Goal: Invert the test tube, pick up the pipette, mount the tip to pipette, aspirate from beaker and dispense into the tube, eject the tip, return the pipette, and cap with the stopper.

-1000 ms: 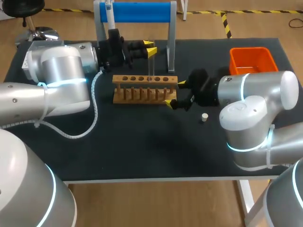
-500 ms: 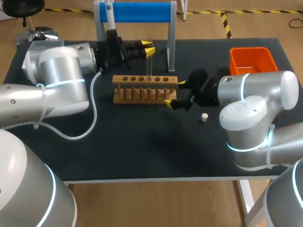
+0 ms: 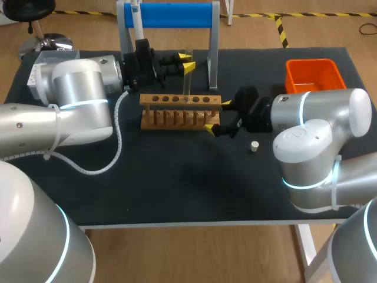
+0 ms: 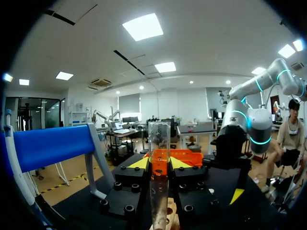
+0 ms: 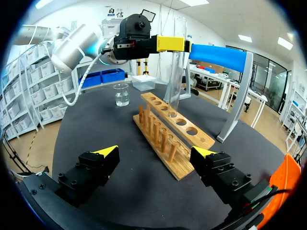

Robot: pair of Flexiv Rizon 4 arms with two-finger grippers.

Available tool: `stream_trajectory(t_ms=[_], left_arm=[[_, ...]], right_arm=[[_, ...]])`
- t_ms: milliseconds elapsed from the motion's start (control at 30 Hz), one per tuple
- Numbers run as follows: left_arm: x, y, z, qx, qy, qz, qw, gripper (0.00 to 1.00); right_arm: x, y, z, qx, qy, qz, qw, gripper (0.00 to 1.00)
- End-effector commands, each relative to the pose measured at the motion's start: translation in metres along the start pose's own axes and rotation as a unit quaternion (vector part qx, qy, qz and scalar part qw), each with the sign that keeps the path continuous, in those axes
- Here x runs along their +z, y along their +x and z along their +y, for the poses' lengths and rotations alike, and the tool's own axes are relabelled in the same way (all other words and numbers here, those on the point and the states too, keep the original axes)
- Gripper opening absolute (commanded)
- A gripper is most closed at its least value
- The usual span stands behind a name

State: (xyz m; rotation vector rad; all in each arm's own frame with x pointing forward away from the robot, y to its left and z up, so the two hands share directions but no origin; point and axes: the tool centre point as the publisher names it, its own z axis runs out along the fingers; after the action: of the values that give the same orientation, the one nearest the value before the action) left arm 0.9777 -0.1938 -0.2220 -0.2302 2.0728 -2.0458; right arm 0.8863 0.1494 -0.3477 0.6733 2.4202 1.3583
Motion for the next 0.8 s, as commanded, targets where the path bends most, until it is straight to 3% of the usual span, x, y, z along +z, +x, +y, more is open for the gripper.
stream_trajectory(t_ms=[33,467,800], left_arm=[[0.0002,-0.0023,0.0049,0.0,0.007,-0.003,1.0,0.0],[-0.0075,-0.0052,0.0091,0.005,0.03,-0.022,0.999,0.0],[-0.0042,-0.0053,0.0142,0.013,-0.02,-0.014,1.0,0.0]], right_arm=[[-0.0001,0.0003,-0.0003,0.0,0.0,0.0,1.0,1.0],[-0.0001,0.0003,-0.0003,0.0,0.0,0.0,1.0,1.0],[-0.0001,0.0003,-0.0003,0.0,0.0,0.0,1.0,1.0]])
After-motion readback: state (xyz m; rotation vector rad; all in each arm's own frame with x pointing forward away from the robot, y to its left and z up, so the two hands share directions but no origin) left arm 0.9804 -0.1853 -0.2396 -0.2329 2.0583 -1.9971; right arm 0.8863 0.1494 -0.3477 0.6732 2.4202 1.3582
